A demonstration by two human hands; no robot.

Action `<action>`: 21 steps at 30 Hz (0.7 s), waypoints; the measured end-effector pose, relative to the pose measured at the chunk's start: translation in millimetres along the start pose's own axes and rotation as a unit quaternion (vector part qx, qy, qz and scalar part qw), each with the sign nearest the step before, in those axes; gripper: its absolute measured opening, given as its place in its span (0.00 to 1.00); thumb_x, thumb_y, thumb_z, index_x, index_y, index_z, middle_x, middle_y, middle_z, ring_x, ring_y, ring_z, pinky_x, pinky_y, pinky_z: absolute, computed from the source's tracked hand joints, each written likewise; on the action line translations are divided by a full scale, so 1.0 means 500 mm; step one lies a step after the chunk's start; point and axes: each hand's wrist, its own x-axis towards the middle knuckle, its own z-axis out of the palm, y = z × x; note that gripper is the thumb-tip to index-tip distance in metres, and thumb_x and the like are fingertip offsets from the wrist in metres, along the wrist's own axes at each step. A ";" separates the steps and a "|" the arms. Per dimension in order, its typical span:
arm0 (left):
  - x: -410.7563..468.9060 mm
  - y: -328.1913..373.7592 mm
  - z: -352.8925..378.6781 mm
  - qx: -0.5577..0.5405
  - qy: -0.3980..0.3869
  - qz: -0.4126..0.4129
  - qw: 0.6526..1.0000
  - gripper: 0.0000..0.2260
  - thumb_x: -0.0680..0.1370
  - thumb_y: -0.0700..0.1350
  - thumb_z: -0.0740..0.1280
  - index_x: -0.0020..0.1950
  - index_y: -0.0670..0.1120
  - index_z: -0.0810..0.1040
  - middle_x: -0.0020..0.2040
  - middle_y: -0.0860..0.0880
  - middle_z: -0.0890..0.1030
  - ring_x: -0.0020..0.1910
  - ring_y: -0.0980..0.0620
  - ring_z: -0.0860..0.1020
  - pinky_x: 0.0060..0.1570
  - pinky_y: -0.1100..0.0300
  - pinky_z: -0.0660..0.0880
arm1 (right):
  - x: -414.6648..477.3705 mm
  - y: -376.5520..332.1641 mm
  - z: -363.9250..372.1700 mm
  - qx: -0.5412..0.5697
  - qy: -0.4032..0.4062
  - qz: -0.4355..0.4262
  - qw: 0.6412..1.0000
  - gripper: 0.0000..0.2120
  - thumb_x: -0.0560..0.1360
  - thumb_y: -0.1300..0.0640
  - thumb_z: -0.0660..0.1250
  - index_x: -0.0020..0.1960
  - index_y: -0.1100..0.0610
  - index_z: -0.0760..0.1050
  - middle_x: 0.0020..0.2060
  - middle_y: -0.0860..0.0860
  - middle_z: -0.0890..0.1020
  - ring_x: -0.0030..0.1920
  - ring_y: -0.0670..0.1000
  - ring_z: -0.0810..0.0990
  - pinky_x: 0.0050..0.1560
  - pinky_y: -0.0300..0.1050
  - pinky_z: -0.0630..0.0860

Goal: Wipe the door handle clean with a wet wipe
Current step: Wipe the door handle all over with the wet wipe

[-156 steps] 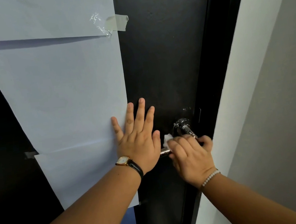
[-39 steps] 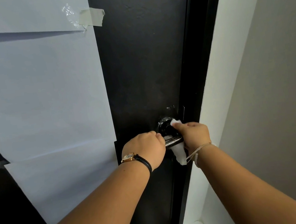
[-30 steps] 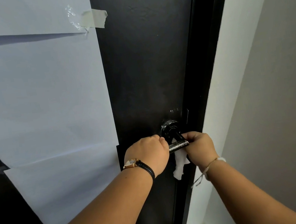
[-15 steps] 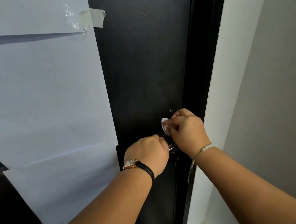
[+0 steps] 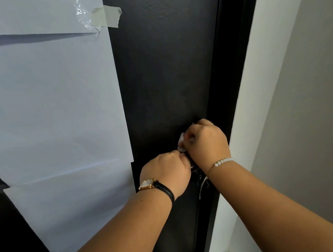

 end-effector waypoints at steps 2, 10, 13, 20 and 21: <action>0.000 0.001 -0.002 0.002 0.000 0.002 1.000 0.16 0.80 0.51 0.50 0.47 0.49 0.76 0.35 0.52 0.73 0.34 0.51 0.73 0.30 0.59 0.66 | -0.002 0.004 -0.002 0.054 0.025 0.062 0.996 0.05 0.73 0.59 0.67 0.41 0.60 0.79 0.43 0.55 0.79 0.38 0.50 0.75 0.38 0.40 0.70; 0.000 0.004 0.000 0.012 0.005 0.001 1.000 0.16 0.80 0.51 0.50 0.47 0.48 0.76 0.35 0.52 0.73 0.33 0.52 0.72 0.26 0.61 0.61 | -0.004 0.001 -0.008 0.106 0.040 0.066 0.991 0.05 0.75 0.62 0.64 0.43 0.60 0.79 0.44 0.51 0.79 0.41 0.49 0.76 0.42 0.39 0.72; -0.001 0.004 -0.001 0.015 0.009 0.000 1.000 0.16 0.80 0.51 0.50 0.46 0.48 0.76 0.34 0.52 0.73 0.33 0.51 0.72 0.26 0.60 0.61 | -0.005 0.002 -0.006 0.045 0.040 -0.034 0.998 0.05 0.72 0.64 0.67 0.42 0.61 0.81 0.42 0.55 0.82 0.40 0.55 0.80 0.42 0.44 0.79; -0.002 0.006 -0.003 0.012 0.010 -0.001 1.000 0.17 0.81 0.51 0.50 0.48 0.48 0.76 0.36 0.51 0.74 0.34 0.51 0.72 0.25 0.61 0.60 | -0.003 0.002 -0.005 0.101 0.089 0.106 0.985 0.08 0.76 0.61 0.62 0.49 0.61 0.79 0.49 0.56 0.80 0.46 0.53 0.79 0.44 0.38 0.70; -0.003 0.006 -0.003 0.012 0.009 -0.002 1.000 0.17 0.81 0.51 0.49 0.48 0.48 0.76 0.36 0.51 0.74 0.34 0.51 0.72 0.25 0.61 0.60 | -0.004 0.003 -0.004 0.097 0.090 0.101 0.986 0.07 0.76 0.62 0.62 0.48 0.62 0.79 0.48 0.56 0.80 0.46 0.52 0.78 0.43 0.37 0.70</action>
